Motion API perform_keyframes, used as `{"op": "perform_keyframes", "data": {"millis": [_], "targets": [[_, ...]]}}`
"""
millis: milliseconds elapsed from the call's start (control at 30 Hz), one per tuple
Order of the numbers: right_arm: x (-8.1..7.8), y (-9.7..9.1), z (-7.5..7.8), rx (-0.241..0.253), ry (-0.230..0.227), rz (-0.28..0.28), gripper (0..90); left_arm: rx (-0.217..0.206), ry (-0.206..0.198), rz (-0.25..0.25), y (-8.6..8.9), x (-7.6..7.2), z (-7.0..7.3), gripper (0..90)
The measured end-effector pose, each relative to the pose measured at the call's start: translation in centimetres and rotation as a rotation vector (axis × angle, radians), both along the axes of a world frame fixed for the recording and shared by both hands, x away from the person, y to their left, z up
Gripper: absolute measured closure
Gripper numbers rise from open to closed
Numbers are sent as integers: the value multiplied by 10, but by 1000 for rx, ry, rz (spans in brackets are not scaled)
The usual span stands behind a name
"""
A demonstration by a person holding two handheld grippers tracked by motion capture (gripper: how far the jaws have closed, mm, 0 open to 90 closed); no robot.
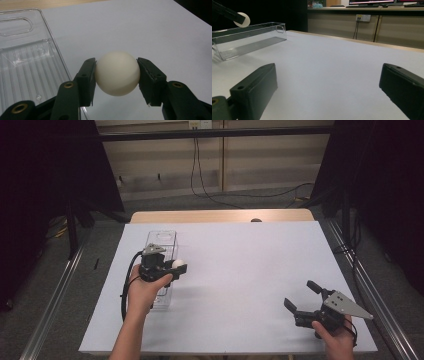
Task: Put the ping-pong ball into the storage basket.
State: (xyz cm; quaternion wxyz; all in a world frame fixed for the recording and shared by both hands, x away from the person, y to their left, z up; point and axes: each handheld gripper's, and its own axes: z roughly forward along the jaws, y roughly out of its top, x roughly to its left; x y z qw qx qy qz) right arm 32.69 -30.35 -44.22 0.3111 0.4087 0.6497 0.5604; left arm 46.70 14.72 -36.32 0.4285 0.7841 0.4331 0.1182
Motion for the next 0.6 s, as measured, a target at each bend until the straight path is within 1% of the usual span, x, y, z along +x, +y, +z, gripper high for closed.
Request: {"op": "perform_keyframes", "data": {"millis": [33,67,100,133,167,200,300,367,433,467,500,533,567,600], "targets": [[0,0,0,2,1,1,11,0,-1,-3,0,0,0,512],[0,1,0,1,0,1,11,-13,-1,6,0,0,0,513],[0,1,0,2,2,2,11,-17,1,10,-1,0,0,512],[0,1,0,3,-2,-4,11,-7,1,3,0,1,0,513],[0,1,0,-2,0,3,11,-5,2,1,0,1,0,512],[0,1,0,2,0,0,11,-3,6,13,0,1,0,512],[0,1,0,-3,-1,4,11,-12,4,8,0,1,0,512],[0,1,0,-7,-5,5,11,3,4,5,1,1,0,513],[0,1,0,-4,-1,7,11,-14,1,14,1,1,0,512],[0,1,0,-5,-2,7,11,16,-2,-3,4,1,0,512],[0,1,0,-5,-3,6,11,-26,-1,34,0,0,-1,513],[0,1,0,-5,0,7,11,-27,2,34,0,0,-1,512],[0,1,0,-4,0,6,11,-9,2,25,2,0,-1,513],[0,1,0,1,-1,-1,11,-13,4,20,2,0,0,513]]}}
